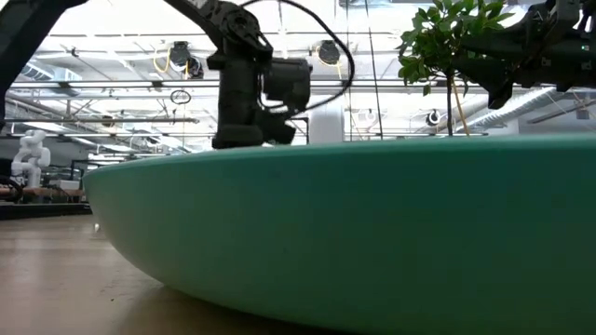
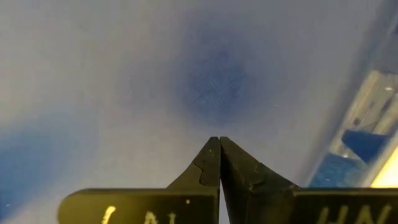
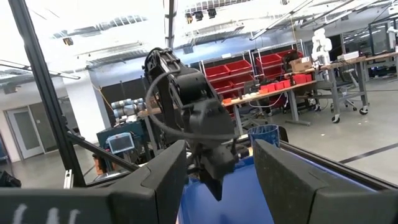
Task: Pick and place plate/cup/fork/spoon on tray
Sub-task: Adjust the serving tray on the table
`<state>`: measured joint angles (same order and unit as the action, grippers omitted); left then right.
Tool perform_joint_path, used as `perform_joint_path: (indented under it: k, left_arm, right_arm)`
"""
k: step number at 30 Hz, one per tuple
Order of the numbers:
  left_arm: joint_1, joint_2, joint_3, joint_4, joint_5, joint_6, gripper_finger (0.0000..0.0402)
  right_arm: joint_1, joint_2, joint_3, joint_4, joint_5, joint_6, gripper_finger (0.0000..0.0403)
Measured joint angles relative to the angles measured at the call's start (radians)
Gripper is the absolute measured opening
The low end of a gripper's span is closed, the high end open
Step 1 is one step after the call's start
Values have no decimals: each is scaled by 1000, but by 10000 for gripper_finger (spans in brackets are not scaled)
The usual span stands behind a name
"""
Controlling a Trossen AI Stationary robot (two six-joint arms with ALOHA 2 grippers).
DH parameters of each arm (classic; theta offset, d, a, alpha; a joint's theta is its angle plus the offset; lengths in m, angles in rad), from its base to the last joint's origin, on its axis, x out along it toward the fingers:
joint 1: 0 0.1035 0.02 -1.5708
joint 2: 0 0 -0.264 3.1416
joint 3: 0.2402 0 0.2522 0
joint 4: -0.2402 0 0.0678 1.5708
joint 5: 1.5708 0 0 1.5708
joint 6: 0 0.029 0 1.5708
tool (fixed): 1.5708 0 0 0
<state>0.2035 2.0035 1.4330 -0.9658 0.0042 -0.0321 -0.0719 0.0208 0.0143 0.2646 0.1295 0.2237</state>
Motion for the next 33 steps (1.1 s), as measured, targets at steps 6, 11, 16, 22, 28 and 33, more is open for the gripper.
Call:
perform_joint_path:
  k: [6,11,16,22,28,33]
  left_arm:
    - [1,52,1,15,25,12,1]
    - [-1,54,2,39,49,19,1]
    - [-3,63,3,42,52,20,1]
    - [-20,65,4,58,74,18,1]
    - [-50,66,3,65,81,6,1]
    - [-87,67,3,105,117,-18,1]
  right_arm:
    - [0,0,0,0,0,0,183]
    - [0,0,0,0,0,0,183]
    - [0,0,0,0,0,0,183]
    - [0,0,0,0,0,0,183]
    - [0,0,0,0,0,0,183]
    - [0,0,0,0,0,0,183]
